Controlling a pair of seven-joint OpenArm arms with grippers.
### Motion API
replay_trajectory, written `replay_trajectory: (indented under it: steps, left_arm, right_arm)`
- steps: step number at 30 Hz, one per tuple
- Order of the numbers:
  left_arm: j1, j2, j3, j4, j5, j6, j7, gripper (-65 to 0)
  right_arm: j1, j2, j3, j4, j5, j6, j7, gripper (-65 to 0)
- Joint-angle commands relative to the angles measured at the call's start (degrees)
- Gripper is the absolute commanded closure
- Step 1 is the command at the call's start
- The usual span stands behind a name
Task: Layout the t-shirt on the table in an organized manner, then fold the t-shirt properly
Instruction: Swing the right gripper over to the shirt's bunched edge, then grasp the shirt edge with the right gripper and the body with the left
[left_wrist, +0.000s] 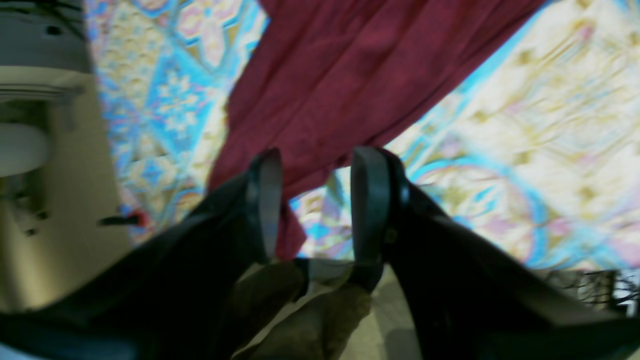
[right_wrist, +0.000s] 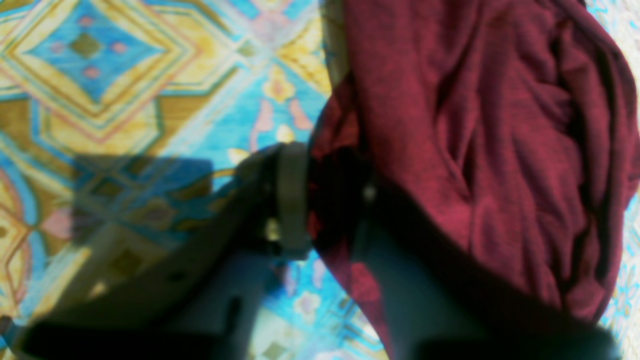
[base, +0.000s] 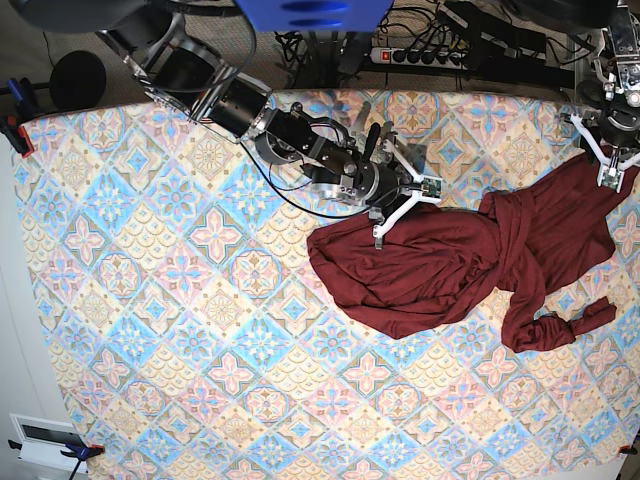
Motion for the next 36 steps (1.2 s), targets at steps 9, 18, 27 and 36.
replay_trajectory:
  steps: [9,18,27,36]
  left_arm:
    - [-4.70,0.26,-0.59,0.76,-3.49,0.45,-0.62,-22.7]
    - [-10.15,3.17,10.84,0.76,-5.69,0.54,-0.62,-22.7]
    - [-18.06,4.04,24.03,0.76,-5.60,0.80,-0.62,-22.7]
    - [-23.51,4.84,35.01,0.76,-5.95,0.71,-0.62,-23.1]
  right_arm:
    - [-2.98,11.50,3.31,13.01,-0.29,0.56,-5.20,0.0]
    - [-13.44,26.71,11.75,29.27,-0.29,0.65,-7.49,0.0]
    - [-24.16,38.14,24.14,34.81,-0.29,0.65,-6.96,0.0]
    - [-31.20,41.57,38.21,34.37,-0.29,0.65,-6.96,0.0]
